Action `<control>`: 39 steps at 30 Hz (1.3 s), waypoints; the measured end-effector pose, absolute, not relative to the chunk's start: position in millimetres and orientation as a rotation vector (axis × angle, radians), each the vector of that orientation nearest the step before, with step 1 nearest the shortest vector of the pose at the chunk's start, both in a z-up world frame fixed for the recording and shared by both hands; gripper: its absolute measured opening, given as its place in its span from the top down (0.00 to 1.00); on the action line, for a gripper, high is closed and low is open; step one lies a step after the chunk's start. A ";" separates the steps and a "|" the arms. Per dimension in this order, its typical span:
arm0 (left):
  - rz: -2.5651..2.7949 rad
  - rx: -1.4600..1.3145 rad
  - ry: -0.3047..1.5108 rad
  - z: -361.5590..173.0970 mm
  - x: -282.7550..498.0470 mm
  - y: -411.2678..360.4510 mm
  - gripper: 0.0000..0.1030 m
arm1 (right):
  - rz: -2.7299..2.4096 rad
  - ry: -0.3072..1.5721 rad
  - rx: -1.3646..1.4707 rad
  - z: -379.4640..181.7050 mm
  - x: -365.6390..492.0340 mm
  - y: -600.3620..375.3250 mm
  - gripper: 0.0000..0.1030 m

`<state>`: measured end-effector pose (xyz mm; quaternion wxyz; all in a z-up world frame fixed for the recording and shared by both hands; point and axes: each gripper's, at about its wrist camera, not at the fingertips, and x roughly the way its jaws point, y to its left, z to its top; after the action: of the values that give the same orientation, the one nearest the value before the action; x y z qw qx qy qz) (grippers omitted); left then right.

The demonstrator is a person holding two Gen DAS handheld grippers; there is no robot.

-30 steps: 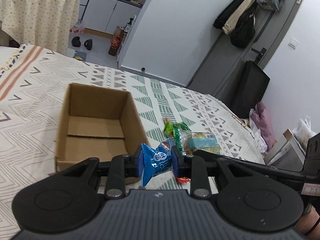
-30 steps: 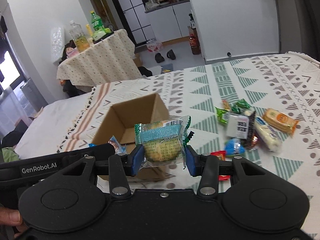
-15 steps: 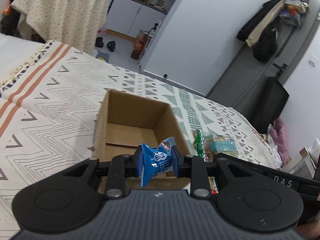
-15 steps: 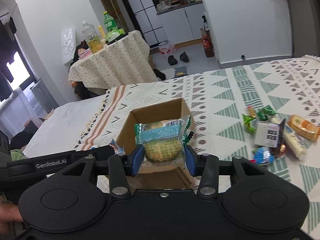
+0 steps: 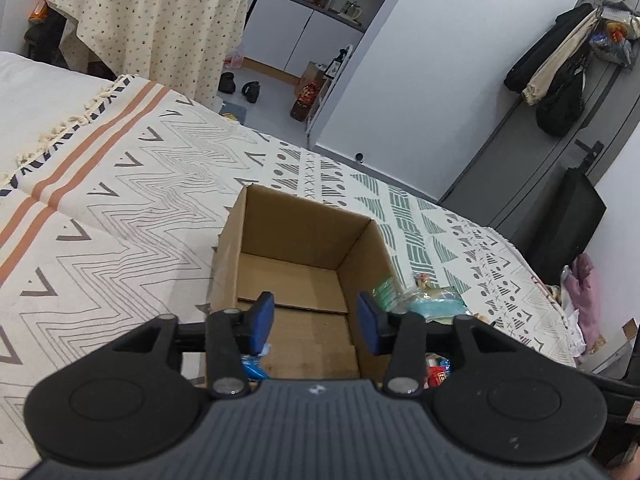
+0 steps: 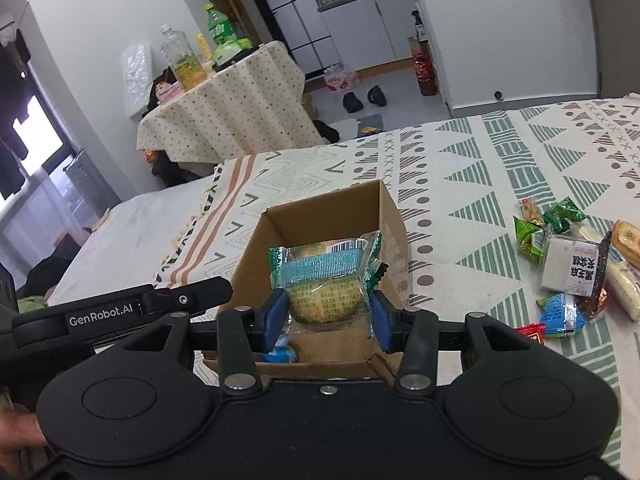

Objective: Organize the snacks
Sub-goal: 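Carry both snacks over the cardboard box and open both tools to drop them, then grasp the red bar with left tool while right tool grasps the white cream roll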

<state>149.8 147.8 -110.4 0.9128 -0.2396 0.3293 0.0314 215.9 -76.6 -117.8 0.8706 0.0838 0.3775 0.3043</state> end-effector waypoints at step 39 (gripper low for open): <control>-0.151 -0.344 0.762 -105.3 170.1 7.7 0.10 | 0.354 0.791 0.186 -122.1 205.4 -249.7 0.14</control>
<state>170.1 7.7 -105.3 0.9111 -0.1667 0.3696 -0.0734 205.4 -249.7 -122.1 0.9034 0.0899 0.3828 0.1711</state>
